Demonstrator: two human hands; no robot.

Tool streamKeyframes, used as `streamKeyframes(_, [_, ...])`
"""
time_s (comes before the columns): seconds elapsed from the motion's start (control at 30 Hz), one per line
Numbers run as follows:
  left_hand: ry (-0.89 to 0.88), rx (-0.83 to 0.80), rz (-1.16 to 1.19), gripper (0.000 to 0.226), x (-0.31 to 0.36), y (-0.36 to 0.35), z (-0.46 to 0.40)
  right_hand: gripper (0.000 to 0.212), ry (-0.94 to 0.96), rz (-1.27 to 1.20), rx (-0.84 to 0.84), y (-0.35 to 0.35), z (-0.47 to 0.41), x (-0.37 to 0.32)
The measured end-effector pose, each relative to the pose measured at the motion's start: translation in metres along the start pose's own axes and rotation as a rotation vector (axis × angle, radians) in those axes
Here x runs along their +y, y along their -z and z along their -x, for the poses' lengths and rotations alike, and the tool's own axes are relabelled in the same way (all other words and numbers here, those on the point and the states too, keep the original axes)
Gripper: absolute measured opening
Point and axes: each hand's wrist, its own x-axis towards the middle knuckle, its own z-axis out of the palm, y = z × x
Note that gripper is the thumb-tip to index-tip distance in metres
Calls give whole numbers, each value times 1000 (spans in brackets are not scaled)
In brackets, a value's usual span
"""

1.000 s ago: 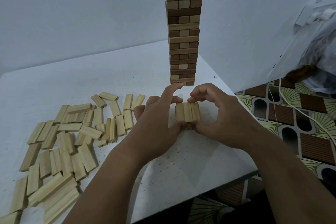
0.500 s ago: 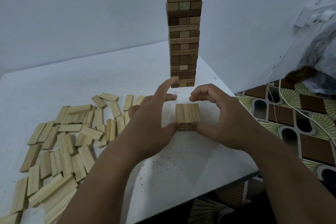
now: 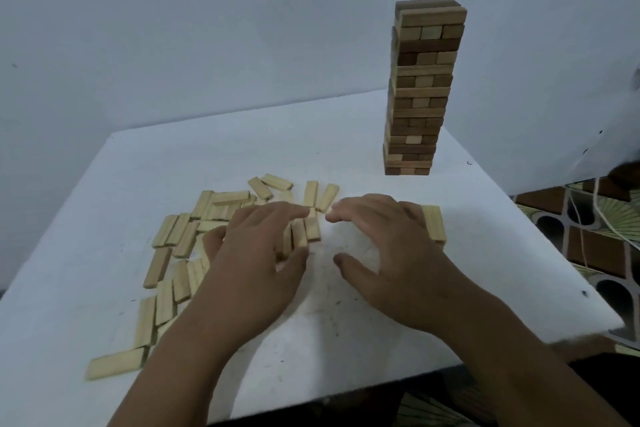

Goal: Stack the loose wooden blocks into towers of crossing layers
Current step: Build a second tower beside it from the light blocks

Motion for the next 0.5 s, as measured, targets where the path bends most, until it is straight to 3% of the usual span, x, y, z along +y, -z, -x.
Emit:
streamKeyframes(0.13, [105,-35,-153,34,-18,1,15,52,29,123,-114,-17,-6,-14])
streamKeyframes(0.27, [101,-19,-135,33,-27,1,20,53,33,245,-176,-30,-7,-24])
streamKeyframes(0.5, [62,63,-149,24,-27,-8,23,40,-6,251,-69,-19,18,-16])
